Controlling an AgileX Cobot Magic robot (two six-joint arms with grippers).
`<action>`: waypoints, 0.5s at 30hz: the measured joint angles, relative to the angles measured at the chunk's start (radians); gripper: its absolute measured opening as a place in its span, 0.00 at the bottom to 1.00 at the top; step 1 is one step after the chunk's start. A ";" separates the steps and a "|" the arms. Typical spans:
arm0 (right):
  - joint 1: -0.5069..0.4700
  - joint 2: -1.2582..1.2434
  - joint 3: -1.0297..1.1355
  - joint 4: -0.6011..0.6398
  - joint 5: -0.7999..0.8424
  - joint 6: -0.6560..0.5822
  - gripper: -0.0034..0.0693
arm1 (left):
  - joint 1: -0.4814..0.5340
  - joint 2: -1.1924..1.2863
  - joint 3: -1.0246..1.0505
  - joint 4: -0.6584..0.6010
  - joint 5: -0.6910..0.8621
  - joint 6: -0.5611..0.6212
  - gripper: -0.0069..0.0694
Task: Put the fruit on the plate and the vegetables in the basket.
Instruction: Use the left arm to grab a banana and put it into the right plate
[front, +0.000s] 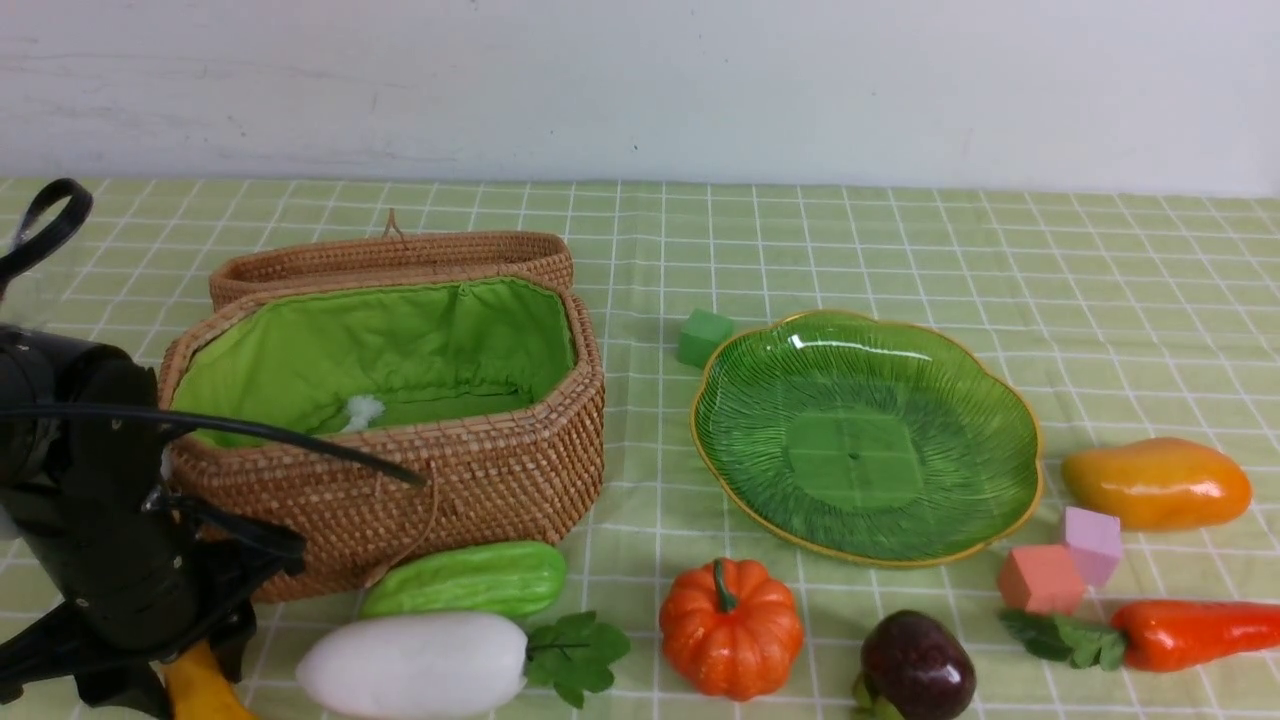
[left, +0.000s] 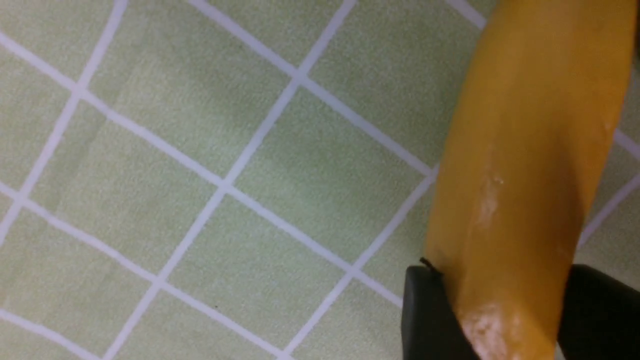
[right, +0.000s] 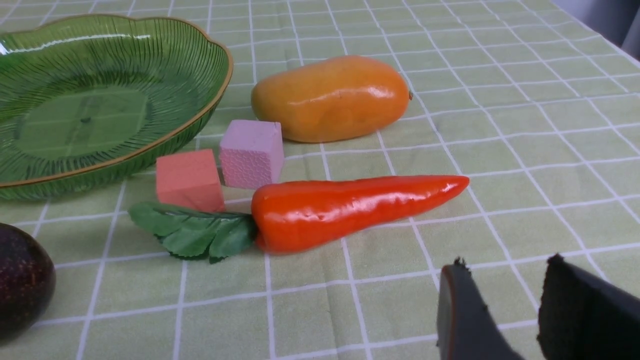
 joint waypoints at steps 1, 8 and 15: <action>0.000 0.000 0.000 0.000 0.000 0.000 0.38 | 0.000 0.000 0.000 -0.001 0.000 0.000 0.48; 0.000 0.000 0.000 0.000 0.000 0.000 0.38 | 0.000 0.000 0.000 -0.001 0.027 0.012 0.46; 0.000 0.000 0.000 0.000 0.000 0.000 0.38 | 0.000 -0.027 0.000 -0.008 0.054 0.029 0.46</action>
